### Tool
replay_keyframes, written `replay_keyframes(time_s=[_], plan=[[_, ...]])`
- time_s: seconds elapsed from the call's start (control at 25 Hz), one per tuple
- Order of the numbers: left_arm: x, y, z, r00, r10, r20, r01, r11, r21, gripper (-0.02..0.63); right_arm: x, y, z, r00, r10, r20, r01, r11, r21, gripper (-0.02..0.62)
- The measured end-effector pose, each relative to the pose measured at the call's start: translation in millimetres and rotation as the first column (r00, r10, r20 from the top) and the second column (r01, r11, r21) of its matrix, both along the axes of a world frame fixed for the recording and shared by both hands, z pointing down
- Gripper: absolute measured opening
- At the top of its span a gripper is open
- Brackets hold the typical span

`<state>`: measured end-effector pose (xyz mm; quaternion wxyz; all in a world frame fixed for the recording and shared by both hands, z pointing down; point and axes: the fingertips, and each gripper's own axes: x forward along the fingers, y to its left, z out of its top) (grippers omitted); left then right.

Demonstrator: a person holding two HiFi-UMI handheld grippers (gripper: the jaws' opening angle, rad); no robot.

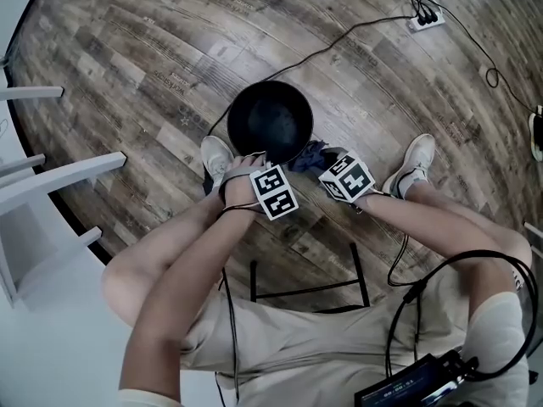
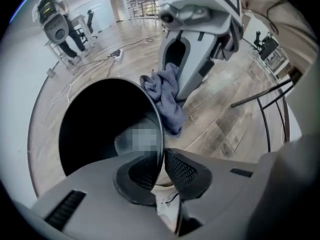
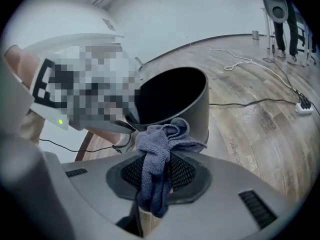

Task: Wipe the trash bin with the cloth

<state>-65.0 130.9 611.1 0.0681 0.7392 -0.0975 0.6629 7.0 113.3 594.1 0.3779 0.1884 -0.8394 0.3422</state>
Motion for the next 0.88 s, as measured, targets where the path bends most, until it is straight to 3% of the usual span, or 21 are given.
replay_keyframes(time_s=[0.36, 0.88], plan=[[1.4, 1.1, 4.9, 0.979, 0.199, 0.034, -0.202, 0.976, 0.082, 0.04, -17.7, 2.4, 15.6, 1.0, 0.024, -0.008, -0.025, 0.999, -0.036, 0.077], [6.8, -4.7, 10.4, 0.964, 0.26, 0.048, -0.263, 0.962, 0.071, 0.032, -23.4, -3.0, 144.3, 0.986, 0.033, -0.162, -0.039, 0.998, -0.038, 0.077]])
